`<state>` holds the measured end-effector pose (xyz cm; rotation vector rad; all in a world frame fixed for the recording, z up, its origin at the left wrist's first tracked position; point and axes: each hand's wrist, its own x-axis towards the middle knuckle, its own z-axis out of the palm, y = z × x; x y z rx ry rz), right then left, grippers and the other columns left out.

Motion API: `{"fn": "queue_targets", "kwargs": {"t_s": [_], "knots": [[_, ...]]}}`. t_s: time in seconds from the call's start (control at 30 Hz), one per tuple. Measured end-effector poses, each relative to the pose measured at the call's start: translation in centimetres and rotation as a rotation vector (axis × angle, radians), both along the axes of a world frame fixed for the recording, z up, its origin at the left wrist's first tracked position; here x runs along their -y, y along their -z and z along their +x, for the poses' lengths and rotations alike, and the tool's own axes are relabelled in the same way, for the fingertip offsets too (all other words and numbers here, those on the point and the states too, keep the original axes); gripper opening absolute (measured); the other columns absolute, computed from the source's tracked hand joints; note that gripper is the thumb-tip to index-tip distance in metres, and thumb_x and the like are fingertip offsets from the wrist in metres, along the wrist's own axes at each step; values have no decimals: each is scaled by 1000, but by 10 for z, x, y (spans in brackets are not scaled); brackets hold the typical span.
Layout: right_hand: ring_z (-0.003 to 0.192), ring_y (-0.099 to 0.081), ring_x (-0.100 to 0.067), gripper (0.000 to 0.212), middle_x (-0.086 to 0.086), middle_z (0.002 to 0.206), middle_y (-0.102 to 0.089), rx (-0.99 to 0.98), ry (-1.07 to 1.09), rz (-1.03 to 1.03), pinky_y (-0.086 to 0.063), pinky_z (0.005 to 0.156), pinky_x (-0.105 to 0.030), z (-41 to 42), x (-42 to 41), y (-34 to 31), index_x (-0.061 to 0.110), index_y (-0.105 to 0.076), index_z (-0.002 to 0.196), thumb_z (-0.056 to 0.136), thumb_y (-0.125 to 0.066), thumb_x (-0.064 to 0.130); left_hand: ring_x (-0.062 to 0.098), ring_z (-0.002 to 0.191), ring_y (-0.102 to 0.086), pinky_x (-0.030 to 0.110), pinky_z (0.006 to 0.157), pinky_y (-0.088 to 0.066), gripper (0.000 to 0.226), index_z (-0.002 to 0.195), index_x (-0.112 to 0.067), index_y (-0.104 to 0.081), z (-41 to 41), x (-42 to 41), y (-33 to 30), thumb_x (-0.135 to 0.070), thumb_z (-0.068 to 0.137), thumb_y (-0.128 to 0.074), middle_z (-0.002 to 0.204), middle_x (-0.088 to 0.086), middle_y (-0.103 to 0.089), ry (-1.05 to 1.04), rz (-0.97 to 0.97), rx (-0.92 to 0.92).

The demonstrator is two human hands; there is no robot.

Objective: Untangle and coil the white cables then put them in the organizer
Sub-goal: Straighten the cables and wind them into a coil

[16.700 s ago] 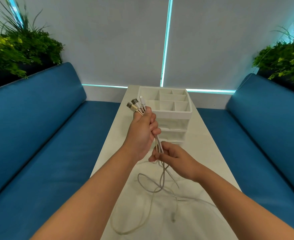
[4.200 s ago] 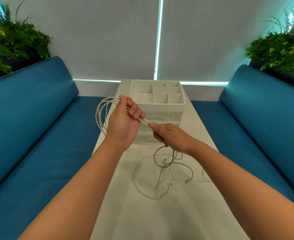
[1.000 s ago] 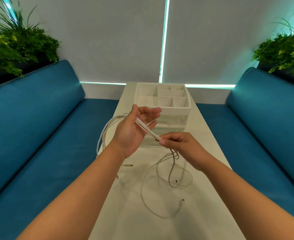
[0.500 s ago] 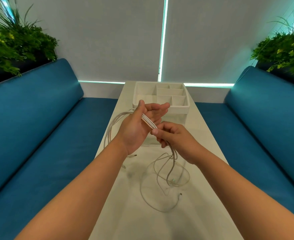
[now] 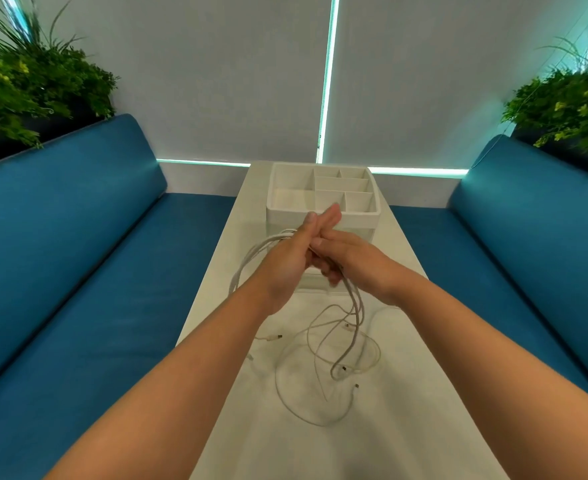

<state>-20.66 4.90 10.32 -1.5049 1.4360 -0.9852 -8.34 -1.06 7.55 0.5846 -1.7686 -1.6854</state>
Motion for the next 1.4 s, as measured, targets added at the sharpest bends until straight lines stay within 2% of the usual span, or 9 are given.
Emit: {"fn": "queue_targets", "kwargs": {"t_s": [0.13,0.23,0.37,0.53,0.63,0.77,0.93,1.27,1.4], "knots": [[46,-37,0,30,12,54,-45,-31,114,-56,-29,50,-16,1,12,-6,12,-54,74,100,-45,25,14,138,-43,42,115,-35,48,136,-46,-46,0,10,-3,-63,94,-30,148,-6,-48,22,175,-43],[42,-41,2,32,16,48,-48,-123,172,-127,-32,46,-10,-4,18,-10,9,-59,71,97,-51,25,28,121,-60,45,103,-48,71,137,-19,-49,15,8,-12,-70,92,-30,129,8,-62,97,266,224],[39,-41,3,33,17,40,-44,-190,146,-92,-30,42,-7,-17,18,-13,12,-59,67,96,-56,26,18,87,-74,28,73,-55,65,112,-9,-67,42,2,-37,-61,98,-31,96,9,-77,116,-17,485],[43,-30,-4,34,13,45,-36,-228,10,-25,-27,45,-15,-21,17,-22,13,-59,66,96,-56,27,9,71,-55,24,69,-43,38,92,-10,-65,27,16,-36,-40,103,-43,79,-2,-66,-368,-343,228],[45,-29,-6,36,11,46,-36,-197,-14,-50,-26,46,-17,-23,18,-37,12,-56,62,96,-55,25,10,97,-61,20,81,-41,60,106,-14,-67,10,13,-30,-54,103,-23,102,-2,-69,-245,-328,372],[47,-27,-8,36,9,48,-34,-163,44,-78,-25,49,-21,-35,21,-49,12,-49,59,94,-55,21,14,56,-61,25,64,-57,63,77,-10,-59,4,3,-30,-59,99,-27,62,4,-62,-105,-62,200],[50,-22,-11,40,7,50,-31,-156,125,-83,-21,52,-27,-51,19,-46,14,-40,54,93,-51,17,7,48,-27,18,43,-24,34,84,-15,-53,3,-2,-20,-40,103,-41,60,-4,-36,61,220,-35],[79,-62,-15,25,-1,86,-66,-517,113,-161,-50,75,-30,-28,19,-37,13,-63,98,98,-38,19,4,47,-29,17,43,-24,31,80,-15,-57,-7,-4,-21,-30,104,-45,51,-13,-40,-104,-63,147],[69,-58,-15,49,5,70,-61,-784,245,-291,-48,69,-35,-11,23,-30,21,-55,78,101,-25,51,6,46,-34,17,44,-27,32,73,-14,-56,-10,-5,-31,-14,103,-43,53,-6,-46,-194,-73,141]]}}
